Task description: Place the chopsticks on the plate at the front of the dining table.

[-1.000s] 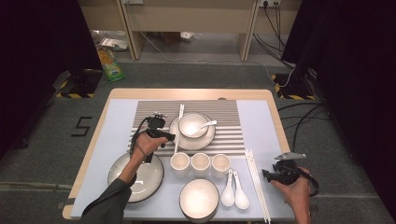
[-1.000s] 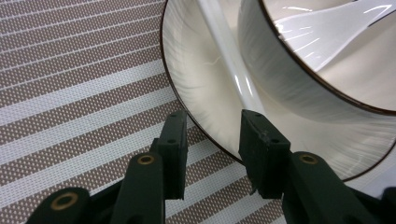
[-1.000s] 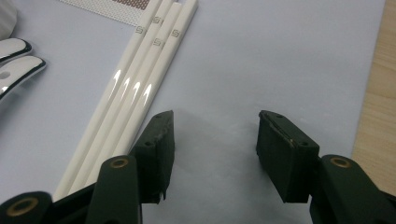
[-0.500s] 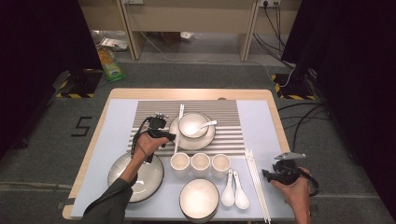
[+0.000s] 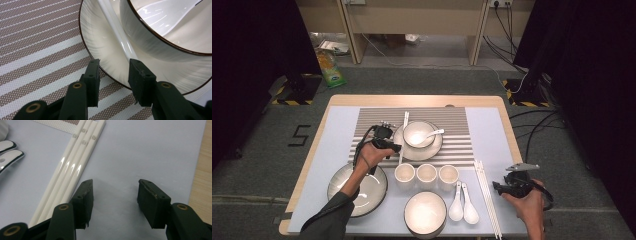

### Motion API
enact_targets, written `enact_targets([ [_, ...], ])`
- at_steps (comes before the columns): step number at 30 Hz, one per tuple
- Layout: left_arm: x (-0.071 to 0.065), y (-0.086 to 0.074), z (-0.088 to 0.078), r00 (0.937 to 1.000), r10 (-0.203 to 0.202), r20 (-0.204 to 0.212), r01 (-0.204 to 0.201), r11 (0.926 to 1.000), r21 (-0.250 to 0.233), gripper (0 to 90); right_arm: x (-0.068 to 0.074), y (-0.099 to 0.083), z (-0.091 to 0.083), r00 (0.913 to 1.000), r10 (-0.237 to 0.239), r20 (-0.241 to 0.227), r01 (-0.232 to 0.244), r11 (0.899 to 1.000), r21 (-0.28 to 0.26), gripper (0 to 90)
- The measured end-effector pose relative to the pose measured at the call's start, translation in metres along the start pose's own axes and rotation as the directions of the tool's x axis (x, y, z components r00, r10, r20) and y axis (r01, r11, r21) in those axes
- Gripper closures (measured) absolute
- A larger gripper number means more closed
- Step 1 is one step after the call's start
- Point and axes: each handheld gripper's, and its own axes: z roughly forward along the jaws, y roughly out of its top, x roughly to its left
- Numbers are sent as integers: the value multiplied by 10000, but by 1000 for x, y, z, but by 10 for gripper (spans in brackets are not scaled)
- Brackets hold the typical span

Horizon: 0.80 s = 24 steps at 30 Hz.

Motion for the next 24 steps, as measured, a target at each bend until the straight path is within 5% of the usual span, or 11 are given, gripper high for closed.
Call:
enact_targets([
  [24, 7, -16, -23, 9986, 156, 510, -150, 9998, -127, 559, 1, 0, 0, 10000, 58, 40, -58, 10000, -3, 465],
])
